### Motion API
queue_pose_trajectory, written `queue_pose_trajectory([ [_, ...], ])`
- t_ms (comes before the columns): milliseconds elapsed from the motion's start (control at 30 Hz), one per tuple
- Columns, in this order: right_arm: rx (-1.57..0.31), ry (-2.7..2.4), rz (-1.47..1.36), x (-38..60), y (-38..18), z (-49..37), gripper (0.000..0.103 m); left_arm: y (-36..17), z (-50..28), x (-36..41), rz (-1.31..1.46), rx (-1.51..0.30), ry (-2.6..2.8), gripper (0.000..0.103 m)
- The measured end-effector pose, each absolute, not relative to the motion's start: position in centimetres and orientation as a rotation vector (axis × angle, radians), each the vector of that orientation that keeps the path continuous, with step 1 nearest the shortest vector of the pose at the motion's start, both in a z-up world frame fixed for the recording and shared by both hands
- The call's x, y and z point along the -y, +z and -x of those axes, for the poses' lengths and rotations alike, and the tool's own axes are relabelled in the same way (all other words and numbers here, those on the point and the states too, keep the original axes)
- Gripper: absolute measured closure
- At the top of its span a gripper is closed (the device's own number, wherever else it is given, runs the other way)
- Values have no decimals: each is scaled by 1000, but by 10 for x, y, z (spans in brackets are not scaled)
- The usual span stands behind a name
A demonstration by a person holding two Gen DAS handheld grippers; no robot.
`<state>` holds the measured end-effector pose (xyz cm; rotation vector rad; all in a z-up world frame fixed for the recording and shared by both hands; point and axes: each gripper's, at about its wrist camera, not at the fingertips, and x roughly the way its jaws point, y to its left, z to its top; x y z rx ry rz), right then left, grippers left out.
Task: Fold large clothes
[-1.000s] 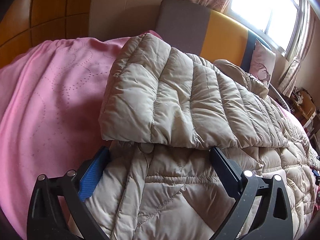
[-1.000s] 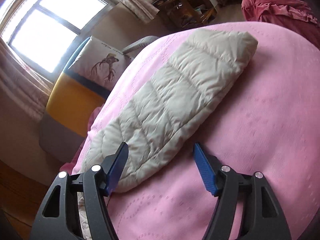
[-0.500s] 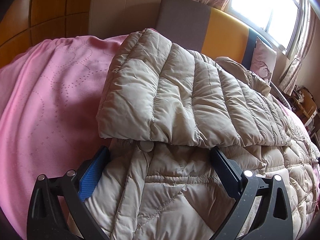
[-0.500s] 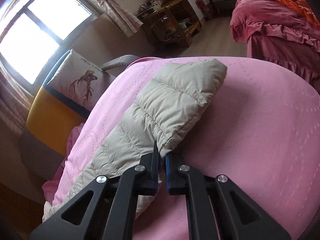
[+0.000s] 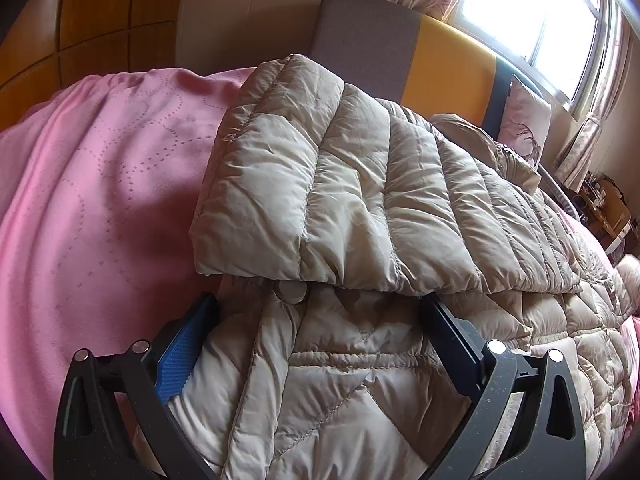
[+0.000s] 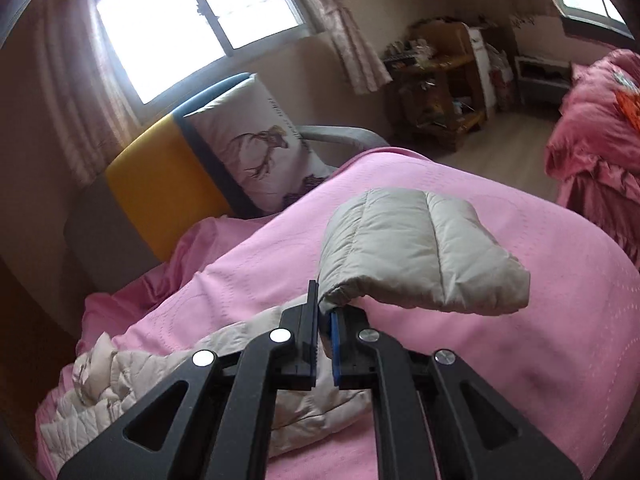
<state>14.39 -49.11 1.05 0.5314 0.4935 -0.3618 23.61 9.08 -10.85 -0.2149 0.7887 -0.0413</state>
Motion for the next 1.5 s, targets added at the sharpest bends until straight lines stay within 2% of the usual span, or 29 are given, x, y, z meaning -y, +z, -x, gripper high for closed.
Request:
queue_pose_trajectory([
  [267,-530,-74,-184,329,24,-187,98,-109,-237,-91,212,-791,-39,4],
  [400,-574,67,-2,251,-2,-202,95,-109,-238,-88,197,-800,-29,4],
  [533,-710,189,140,194,-53,-216,90,-110,-238,-87,190,-806,-22,4],
  [567,-740,211,176,183,-65,-216,83,-110,-239,-87,190,-806,-21,4],
  [600,-763,221,216,175,-76,-216,65,-110,-239,-86,189,-807,-21,4],
  [633,-765,214,257,167,-83,-213,54,-110,-239,-86,188,-807,-20,4],
  [667,-741,195,289,163,-86,-209,44,-110,-239,-85,189,-808,-19,4],
  [733,-708,187,286,163,-84,-203,34,-110,-239,-85,189,-809,-19,4],
  [800,-658,161,235,174,-79,-195,9,-110,-240,-85,187,-816,-18,4],
  [967,-600,53,57,213,-81,-186,2,-85,-237,-80,163,-824,3,4],
  [1133,-658,-22,-105,243,-91,-198,2,-22,-224,-64,287,-652,-62,4],
  [1300,-687,-57,-57,237,-96,-203,2,-7,-262,-7,299,-727,-221,5],
  [1333,-690,-62,-50,236,-98,-204,2,-10,-272,5,305,-753,-247,7],
  [1433,-694,-65,-49,236,-99,-205,2,-23,-302,41,324,-844,-307,25],
  [1500,-693,-64,-53,235,-101,-202,2,-36,-320,65,329,-903,-313,26],
])
